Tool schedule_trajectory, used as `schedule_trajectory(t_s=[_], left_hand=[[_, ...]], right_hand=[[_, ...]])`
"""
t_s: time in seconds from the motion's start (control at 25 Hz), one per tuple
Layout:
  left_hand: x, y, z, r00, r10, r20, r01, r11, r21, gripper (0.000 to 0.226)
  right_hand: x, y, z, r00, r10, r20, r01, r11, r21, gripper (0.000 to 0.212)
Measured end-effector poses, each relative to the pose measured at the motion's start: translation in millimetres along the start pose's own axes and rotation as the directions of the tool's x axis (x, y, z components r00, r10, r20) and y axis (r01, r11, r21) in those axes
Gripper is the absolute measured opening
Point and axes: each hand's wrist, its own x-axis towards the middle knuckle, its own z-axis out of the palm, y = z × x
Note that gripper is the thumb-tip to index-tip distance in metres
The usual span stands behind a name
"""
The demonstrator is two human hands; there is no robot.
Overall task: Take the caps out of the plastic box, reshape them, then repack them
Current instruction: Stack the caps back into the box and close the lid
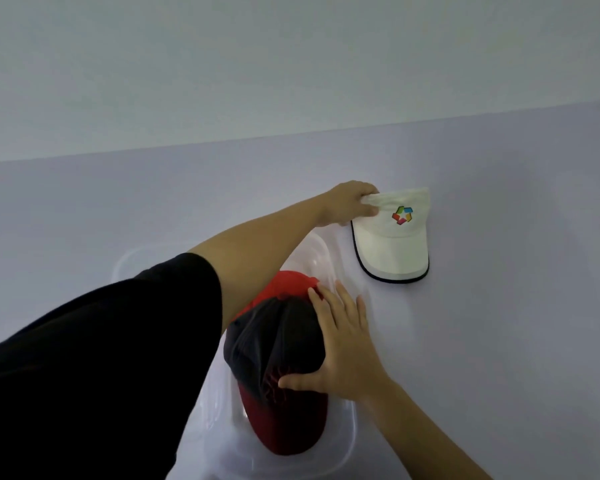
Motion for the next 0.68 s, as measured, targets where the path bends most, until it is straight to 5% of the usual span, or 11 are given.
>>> schedule_trajectory(t_s=[0.32,0.44,0.68], left_hand=[[-68.3,31.2,-60.0,0.983,0.075,-0.17,-0.131,0.93,-0.343,0.006],[-114.7,25.3,-92.1,0.97,0.041,-0.241,-0.133,0.917,-0.377,0.012],[-201.4,12.0,-132.7,0.939,0.016,-0.344,-0.135,0.936,-0.325,0.038]], right_hand=[[4.5,-6.9,-24.5,0.992,0.046,0.119,-0.04,0.998,-0.051,0.14],[12.8,-5.0,-43.2,0.984,0.0,0.178,-0.001,1.0,0.005,0.144],[43.2,-11.1,-60.7,0.951,-0.073,0.301,0.136,0.972,-0.192,0.136]])
